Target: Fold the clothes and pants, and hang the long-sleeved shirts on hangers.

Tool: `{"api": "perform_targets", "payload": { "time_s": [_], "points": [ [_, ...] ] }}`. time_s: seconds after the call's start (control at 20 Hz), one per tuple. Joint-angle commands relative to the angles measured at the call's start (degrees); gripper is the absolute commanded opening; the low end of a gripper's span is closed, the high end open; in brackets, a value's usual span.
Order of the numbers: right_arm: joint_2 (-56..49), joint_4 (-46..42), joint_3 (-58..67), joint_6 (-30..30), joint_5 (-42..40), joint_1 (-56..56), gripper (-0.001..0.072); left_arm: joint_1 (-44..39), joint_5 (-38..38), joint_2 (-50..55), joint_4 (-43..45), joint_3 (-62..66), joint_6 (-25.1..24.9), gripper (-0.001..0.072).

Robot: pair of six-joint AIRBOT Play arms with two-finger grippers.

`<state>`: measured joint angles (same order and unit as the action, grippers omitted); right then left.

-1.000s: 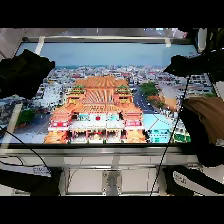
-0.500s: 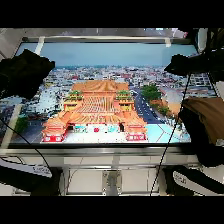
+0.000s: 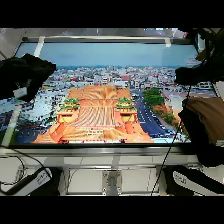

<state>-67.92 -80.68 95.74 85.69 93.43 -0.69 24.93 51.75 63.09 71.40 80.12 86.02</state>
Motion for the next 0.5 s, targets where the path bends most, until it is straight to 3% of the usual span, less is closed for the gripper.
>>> {"api": "perform_targets", "payload": {
  "time_s": [0.0, 0.2, 0.45],
  "points": [
    [0.0, -8.3, 0.1, -5.7, 6.0, 0.0, 0.0020, -11.2, 14.3, -10.8, -1.8, 0.0, -1.6, 0.0008],
    [-0.1, -8.4, 0.0, -10.8, 2.0, 0.0, 0.0019, -32.0, 16.2, -11.1, -6.1, -2.2, 0.6, 0.0008],
    [-0.1, -8.5, 0.0, -11.9, -7.3, 0.0, 0.0020, -58.7, 0.8, -3.2, -6.1, -13.4, 8.2, 0.0008]
  ]
}}
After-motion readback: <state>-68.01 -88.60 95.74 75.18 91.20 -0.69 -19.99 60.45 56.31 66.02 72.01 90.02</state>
